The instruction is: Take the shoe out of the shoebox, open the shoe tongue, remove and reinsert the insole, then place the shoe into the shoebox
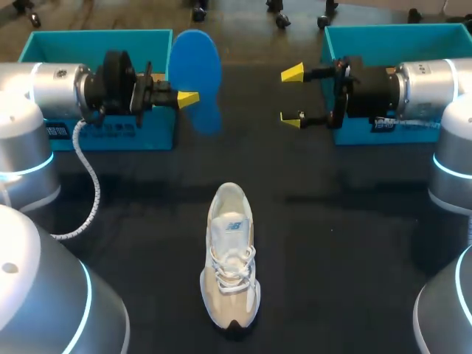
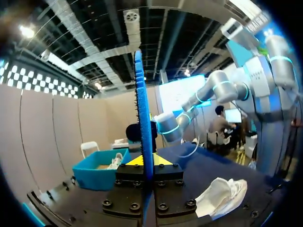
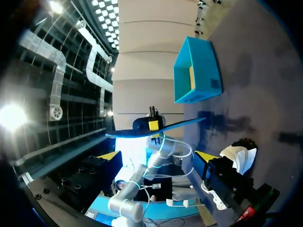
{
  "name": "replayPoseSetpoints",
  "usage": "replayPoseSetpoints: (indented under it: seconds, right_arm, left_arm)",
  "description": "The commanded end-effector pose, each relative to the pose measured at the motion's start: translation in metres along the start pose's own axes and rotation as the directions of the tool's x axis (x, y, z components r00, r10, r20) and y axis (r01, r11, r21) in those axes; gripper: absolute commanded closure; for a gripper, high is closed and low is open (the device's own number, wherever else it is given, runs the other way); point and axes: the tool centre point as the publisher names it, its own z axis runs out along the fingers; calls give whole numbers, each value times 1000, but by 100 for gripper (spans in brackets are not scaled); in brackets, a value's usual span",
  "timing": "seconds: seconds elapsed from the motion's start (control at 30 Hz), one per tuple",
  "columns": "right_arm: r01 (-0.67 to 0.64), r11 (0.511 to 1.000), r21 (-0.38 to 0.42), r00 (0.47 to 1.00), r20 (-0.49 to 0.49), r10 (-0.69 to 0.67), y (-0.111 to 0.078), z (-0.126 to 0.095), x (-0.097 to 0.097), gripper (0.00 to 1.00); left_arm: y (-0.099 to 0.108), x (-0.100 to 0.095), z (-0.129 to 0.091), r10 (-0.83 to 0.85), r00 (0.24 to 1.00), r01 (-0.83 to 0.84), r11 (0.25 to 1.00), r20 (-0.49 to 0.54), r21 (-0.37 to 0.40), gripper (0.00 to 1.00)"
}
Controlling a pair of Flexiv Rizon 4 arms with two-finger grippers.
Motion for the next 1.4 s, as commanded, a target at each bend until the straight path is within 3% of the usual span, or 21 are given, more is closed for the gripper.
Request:
replayPoseSetpoints:
  seconds: [0.03,0.07,0.1,0.17,0.23,0.33,0.73,0.8,0.9,0.97,1.2,1.4]
  right_arm:
    - [0,1000,0,1000,2,0,1,2,-1,0]
    - [0,1000,0,1000,2,0,1,2,-1,0]
    - [0,1000,0,1000,2,0,1,2,-1,0]
    - [0,1000,0,1000,2,0,1,2,-1,0]
    - [0,1000,0,1000,2,0,1,2,-1,0]
    - [0,1000,0,1000,2,0,1,2,-1,0]
    - [0,1000,0,1000,2,0,1,2,-1,0]
    - [0,1000,0,1000,2,0,1,2,-1,0]
    - [0,1000,0,1000,2,0,1,2,-1,0]
    - [0,1000,0,1000,2,0,1,2,-1,0]
    - [0,1000,0,1000,2,0,1,2,-1,0]
    - [4,1000,14,1000,7,-4,-1,14,-4,0]
  left_arm:
    - [1,1,0,869,495,-869,495,0,13,100]
    - [-4,2,4,906,423,-906,423,0,20,100]
    - [-10,3,10,963,268,-963,267,-21,-34,100]
    - [-19,6,16,998,63,-997,62,-14,-37,100]
    - [-22,14,29,971,-221,-964,-232,-96,-127,100]
    - [-18,24,36,940,-298,-929,-326,-167,-175,100]
    - [-19,22,38,743,-632,-724,-668,-222,-173,100]
    - [-18,20,41,703,-682,-672,-711,-201,-208,100]
    - [-10,30,48,620,-686,-599,-779,-381,-187,100]
    - [-10,30,48,569,-721,-548,-818,-395,-177,100]
    - [-7,31,53,444,-787,-422,-894,-429,-151,100]
    - [-1,24,56,454,-812,-429,-890,-368,-153,100]
